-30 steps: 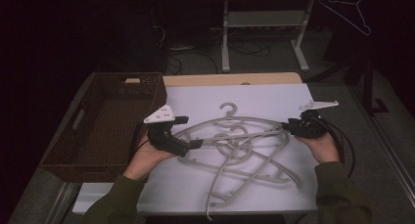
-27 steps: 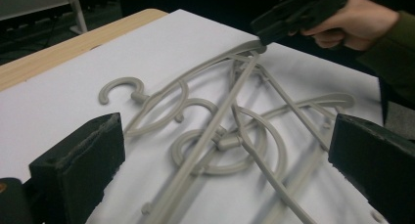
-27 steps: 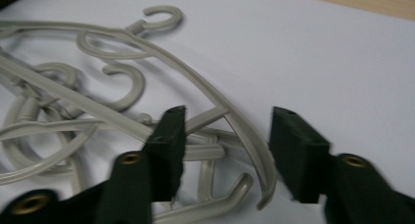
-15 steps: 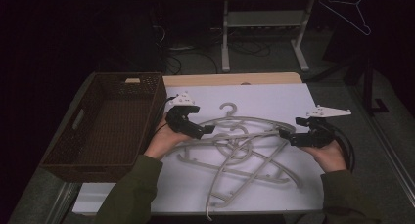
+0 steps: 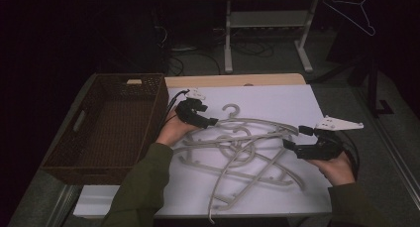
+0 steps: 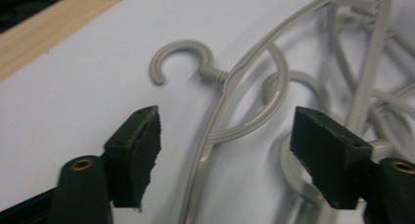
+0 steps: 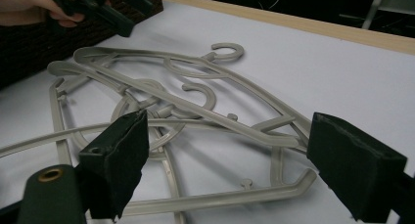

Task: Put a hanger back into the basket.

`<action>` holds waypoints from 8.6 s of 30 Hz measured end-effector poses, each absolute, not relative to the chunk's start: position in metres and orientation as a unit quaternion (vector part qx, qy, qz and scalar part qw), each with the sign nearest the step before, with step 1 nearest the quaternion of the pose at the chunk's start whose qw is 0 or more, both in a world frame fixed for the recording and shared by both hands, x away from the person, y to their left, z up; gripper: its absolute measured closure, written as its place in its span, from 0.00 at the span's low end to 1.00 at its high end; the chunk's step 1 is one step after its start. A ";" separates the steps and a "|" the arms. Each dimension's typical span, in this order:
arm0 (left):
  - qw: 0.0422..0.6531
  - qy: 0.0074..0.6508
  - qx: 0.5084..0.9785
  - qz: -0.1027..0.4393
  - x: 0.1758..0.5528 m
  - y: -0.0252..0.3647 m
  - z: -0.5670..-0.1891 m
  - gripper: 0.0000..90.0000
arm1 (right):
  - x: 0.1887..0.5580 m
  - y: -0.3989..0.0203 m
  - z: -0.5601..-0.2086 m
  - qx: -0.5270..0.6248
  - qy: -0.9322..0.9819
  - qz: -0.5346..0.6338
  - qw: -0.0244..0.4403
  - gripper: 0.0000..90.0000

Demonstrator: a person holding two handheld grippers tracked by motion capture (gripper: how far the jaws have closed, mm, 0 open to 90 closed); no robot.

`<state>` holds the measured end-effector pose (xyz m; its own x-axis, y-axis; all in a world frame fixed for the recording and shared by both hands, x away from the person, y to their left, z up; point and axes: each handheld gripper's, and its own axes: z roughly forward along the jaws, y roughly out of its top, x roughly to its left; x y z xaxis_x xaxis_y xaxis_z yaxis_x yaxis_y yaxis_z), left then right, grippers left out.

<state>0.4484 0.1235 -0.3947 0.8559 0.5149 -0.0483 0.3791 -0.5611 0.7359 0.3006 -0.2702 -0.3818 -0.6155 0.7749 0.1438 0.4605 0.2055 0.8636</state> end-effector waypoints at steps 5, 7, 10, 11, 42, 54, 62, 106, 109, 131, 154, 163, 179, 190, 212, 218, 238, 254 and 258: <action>0.372 0.259 0.888 0.076 0.459 0.121 -0.409 0.40 | 0.302 -0.270 -0.383 0.408 0.759 0.481 0.160 0.17; 0.359 0.257 0.895 0.070 0.463 0.120 -0.417 0.43 | 0.302 -0.271 -0.383 0.407 0.760 0.481 0.159 0.17; 0.344 0.251 0.902 0.070 0.465 0.118 -0.423 0.48 | 0.302 -0.272 -0.383 0.409 0.758 0.483 0.157 0.17; 0.341 0.247 0.905 0.069 0.466 0.118 -0.425 0.50 | 0.302 -0.272 -0.383 0.409 0.759 0.483 0.156 0.17; 0.317 0.180 0.928 0.076 0.466 0.105 -0.438 0.87 | 0.304 -0.273 -0.385 0.409 0.758 0.485 0.153 0.19; 0.310 0.167 0.933 0.077 0.465 0.106 -0.436 0.90 | 0.305 -0.273 -0.385 0.410 0.757 0.487 0.151 0.19; 0.310 0.181 0.929 0.088 0.467 0.104 -0.437 0.82 | 0.305 -0.273 -0.385 0.410 0.756 0.488 0.150 0.19; 0.339 0.239 0.904 0.106 0.447 0.137 -0.323 0.92 | 0.301 -0.275 -0.378 0.406 0.745 0.508 0.152 0.19; 0.347 0.246 0.899 0.101 0.442 0.145 -0.310 0.91 | 0.301 -0.275 -0.378 0.405 0.745 0.507 0.153 0.19; 0.361 0.284 0.882 0.109 0.418 0.207 -0.257 0.91 | 0.303 -0.273 -0.378 0.402 0.747 0.506 0.152 0.19; 0.352 0.339 0.858 0.159 0.392 0.315 -0.239 0.91 | 0.293 -0.259 -0.377 0.378 0.759 0.503 0.168 0.03; 0.336 0.370 0.849 0.173 0.384 0.356 -0.245 0.91 | 0.289 -0.260 -0.381 0.379 0.756 0.503 0.175 0.02; 0.284 0.439 0.822 0.226 0.379 0.426 -0.268 0.91 | 0.292 -0.260 -0.383 0.383 0.759 0.496 0.173 0.02; 0.246 0.479 0.804 0.250 0.380 0.460 -0.287 0.91 | 0.293 -0.262 -0.384 0.387 0.758 0.495 0.173 0.02; 0.223 0.485 0.811 0.239 0.385 0.454 -0.318 0.91 | 0.293 -0.263 -0.384 0.387 0.758 0.496 0.173 0.02; 0.227 0.489 0.811 0.228 0.386 0.454 -0.324 0.91 | 0.293 -0.263 -0.384 0.387 0.758 0.496 0.173 0.02; 0.372 0.463 0.786 0.173 0.383 0.415 -0.299 0.46 | 0.292 -0.262 -0.382 0.386 0.759 0.496 0.172 0.02; 0.435 0.399 0.797 0.131 0.381 0.322 -0.282 0.16 | 0.293 -0.262 -0.382 0.384 0.762 0.494 0.168 0.03; 0.452 0.370 0.803 0.119 0.378 0.295 -0.280 0.11 | 0.293 -0.262 -0.382 0.383 0.762 0.495 0.168 0.03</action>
<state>0.3783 0.2952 -0.2804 0.6972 0.7025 -0.1431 0.4870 -0.3175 0.8137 0.2931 -0.2621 -0.3817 -0.6495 0.7504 0.1226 0.4172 0.2169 0.8826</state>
